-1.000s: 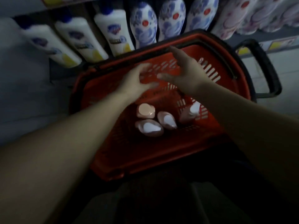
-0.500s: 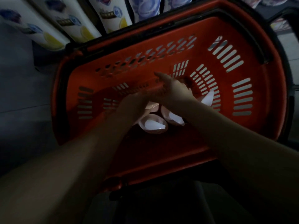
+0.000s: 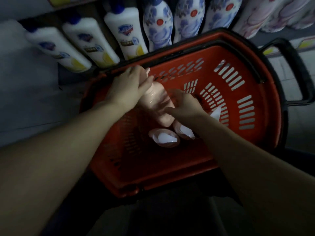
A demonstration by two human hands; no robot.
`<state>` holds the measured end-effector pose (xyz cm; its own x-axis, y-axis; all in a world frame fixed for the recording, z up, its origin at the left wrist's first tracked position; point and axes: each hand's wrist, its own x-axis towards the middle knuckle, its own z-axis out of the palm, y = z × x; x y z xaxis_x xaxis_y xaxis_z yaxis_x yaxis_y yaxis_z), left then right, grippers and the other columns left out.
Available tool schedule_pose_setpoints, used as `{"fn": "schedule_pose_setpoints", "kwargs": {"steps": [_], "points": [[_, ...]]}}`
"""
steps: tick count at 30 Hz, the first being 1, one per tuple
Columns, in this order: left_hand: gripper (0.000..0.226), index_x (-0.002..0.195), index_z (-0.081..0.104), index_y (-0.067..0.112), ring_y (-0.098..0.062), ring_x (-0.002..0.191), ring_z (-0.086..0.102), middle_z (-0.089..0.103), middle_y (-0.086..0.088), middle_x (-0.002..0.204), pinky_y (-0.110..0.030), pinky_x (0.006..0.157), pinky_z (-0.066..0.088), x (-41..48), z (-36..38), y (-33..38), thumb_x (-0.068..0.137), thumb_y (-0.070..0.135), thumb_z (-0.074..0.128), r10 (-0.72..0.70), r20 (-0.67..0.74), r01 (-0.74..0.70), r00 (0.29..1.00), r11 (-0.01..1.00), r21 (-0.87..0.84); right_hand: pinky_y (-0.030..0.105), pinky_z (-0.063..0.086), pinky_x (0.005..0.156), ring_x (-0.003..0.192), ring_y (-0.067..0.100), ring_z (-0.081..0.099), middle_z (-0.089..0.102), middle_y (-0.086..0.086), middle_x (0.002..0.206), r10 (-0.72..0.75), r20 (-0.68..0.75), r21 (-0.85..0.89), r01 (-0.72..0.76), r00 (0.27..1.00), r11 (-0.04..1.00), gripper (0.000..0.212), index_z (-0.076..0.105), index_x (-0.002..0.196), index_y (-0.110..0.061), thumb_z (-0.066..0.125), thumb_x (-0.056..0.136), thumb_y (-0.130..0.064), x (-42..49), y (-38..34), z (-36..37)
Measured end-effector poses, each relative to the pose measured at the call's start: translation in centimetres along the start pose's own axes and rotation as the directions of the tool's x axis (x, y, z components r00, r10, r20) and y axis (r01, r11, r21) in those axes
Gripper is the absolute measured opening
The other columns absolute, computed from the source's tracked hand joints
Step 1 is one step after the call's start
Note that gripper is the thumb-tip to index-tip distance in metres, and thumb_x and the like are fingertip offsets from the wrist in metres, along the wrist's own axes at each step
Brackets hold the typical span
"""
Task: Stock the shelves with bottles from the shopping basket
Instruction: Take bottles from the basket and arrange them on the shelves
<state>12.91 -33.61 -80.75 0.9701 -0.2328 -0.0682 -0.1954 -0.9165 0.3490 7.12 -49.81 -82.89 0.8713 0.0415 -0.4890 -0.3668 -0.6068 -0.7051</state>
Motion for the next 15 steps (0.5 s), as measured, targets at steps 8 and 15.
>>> {"fn": "schedule_pose_setpoints", "kwargs": {"steps": [8, 15], "points": [[0.049, 0.096, 0.065, 0.005, -0.041, 0.098, 0.061, 0.068, -0.024, 0.097, -0.038, 0.076, 0.044, 2.5, -9.1, 5.4, 0.089, 0.05, 0.045, -0.13, -0.172, 0.135, 0.976, 0.991, 0.018, 0.038, 0.033, 0.113, 0.14, 0.021, 0.036, 0.038, 0.005, 0.152, -0.157, -0.253, 0.09, 0.184, 0.955, 0.979, 0.109, 0.022, 0.15, -0.02, 0.077, 0.061, -0.052, -4.0, -6.2, -0.8], [0.064, 0.078, 0.066, 0.005, -0.033, 0.069, 0.068, 0.068, -0.017, 0.071, -0.033, 0.067, 0.054, 3.0, -16.7, 11.3, 0.076, 0.066, 0.049, -0.28, -0.083, 0.238, 0.956, 0.913, -0.331, 0.033, 0.044, 0.088, 0.112, 0.024, 0.057, 0.061, 0.003, 0.125, -0.144, -0.629, 0.082, 0.25, 0.764, 0.965, 0.07, 0.046, 0.133, -0.021, 0.074, 0.07, -0.034, -6.6, -10.3, -5.1]]}}
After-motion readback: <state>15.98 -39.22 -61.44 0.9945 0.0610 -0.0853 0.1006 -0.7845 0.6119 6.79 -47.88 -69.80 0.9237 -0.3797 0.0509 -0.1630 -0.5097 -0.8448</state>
